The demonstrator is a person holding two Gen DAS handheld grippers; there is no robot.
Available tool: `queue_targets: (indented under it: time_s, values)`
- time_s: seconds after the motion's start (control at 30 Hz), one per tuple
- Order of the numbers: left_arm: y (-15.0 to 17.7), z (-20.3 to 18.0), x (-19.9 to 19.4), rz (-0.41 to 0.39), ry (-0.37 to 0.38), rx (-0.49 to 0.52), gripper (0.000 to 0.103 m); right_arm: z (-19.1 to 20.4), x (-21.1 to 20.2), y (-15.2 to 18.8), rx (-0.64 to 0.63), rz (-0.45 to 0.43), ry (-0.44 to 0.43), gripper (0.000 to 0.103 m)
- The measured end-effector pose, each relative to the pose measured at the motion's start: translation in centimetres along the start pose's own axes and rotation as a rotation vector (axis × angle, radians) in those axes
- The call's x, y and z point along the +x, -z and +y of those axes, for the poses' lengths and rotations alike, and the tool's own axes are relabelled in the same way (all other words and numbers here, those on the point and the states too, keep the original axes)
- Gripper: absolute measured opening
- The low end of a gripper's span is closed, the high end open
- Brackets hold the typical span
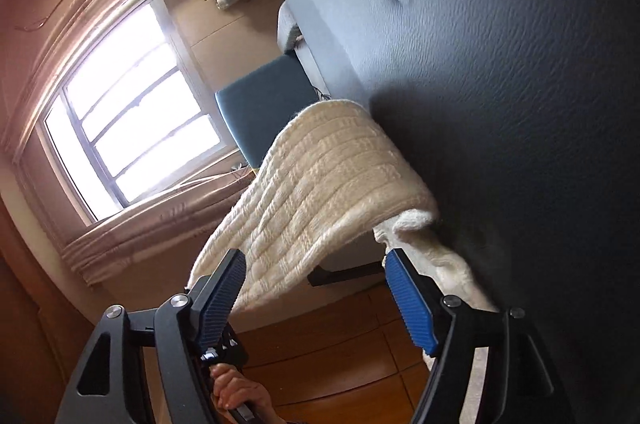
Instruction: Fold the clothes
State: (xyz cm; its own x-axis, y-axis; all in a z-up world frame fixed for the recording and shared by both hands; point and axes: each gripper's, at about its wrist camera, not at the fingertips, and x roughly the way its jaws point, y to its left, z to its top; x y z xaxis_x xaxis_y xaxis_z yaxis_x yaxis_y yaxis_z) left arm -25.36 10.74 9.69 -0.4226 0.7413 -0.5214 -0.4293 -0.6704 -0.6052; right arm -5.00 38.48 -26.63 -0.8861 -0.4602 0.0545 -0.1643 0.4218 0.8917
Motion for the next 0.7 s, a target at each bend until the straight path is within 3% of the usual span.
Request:
queue_targets:
  time_s: [0.03,0.2,0.33,0.53,0.7]
  values:
    - [0.0,0.5,-0.9,-0.012,-0.002,-0.006,0.007,-0.3,1.0,0.2,0.019,0.005,0.001,0.083]
    - [0.0,3.4,-5.4,-0.078,0.003,-0.047,0.007,-2.0,6.0,0.5,0.092,-0.001,-0.024,0.084]
    - [0.5,5.9,-8.6,-0.115,-0.004,-0.065,0.007,-3.0,9.0,0.7,0.112,-0.018,0.006,0.084]
    - [2.4,11.3,-13.0,-0.160,-0.038,-0.124,0.007,-1.9,11.4,1.0,0.008,-0.026,0.081,0.084]
    - [6.3,18.2,-14.8,-0.146,-0.122,-0.229,0.007,-0.9,12.4,1.2,-0.088,-0.022,0.157,0.084]
